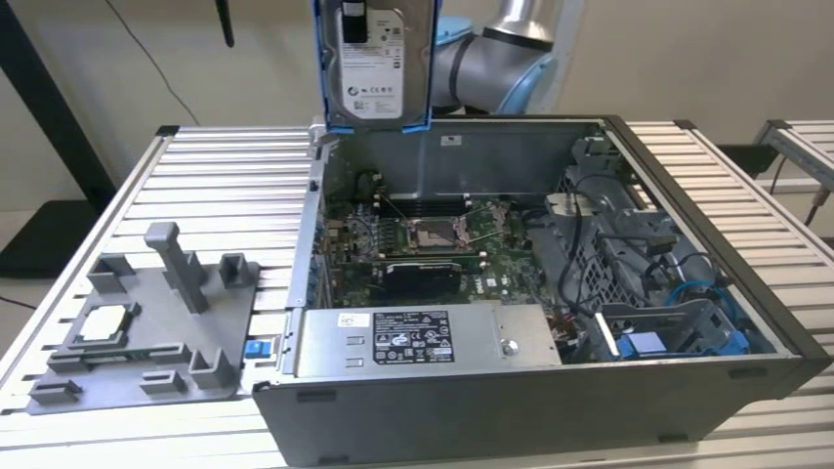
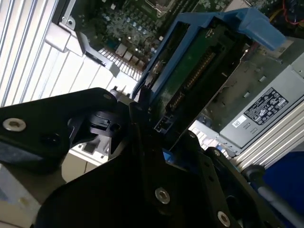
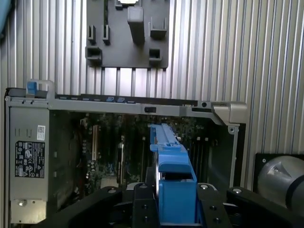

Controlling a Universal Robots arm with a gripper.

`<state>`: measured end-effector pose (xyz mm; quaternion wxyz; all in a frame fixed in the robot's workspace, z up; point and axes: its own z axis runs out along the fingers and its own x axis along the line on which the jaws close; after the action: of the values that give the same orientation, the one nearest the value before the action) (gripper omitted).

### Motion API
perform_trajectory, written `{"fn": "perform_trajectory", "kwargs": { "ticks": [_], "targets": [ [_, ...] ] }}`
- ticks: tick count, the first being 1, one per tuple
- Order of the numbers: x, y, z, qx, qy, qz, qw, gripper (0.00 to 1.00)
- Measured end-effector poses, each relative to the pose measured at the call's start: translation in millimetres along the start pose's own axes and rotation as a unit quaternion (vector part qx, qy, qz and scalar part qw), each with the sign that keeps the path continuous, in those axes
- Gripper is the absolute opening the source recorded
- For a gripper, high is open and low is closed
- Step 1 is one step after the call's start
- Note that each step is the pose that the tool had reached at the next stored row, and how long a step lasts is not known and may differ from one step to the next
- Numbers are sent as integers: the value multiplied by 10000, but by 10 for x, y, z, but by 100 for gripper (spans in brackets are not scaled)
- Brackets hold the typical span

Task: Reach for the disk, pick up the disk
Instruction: 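Pick up the disk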

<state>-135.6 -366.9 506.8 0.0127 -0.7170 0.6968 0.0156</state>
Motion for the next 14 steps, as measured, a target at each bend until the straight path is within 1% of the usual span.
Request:
{"fn": "perform_trajectory", "kwargs": {
  "ticks": [14],
  "targets": [
    [18,-621,1,0,0,0,10000,0]
  ]
}}
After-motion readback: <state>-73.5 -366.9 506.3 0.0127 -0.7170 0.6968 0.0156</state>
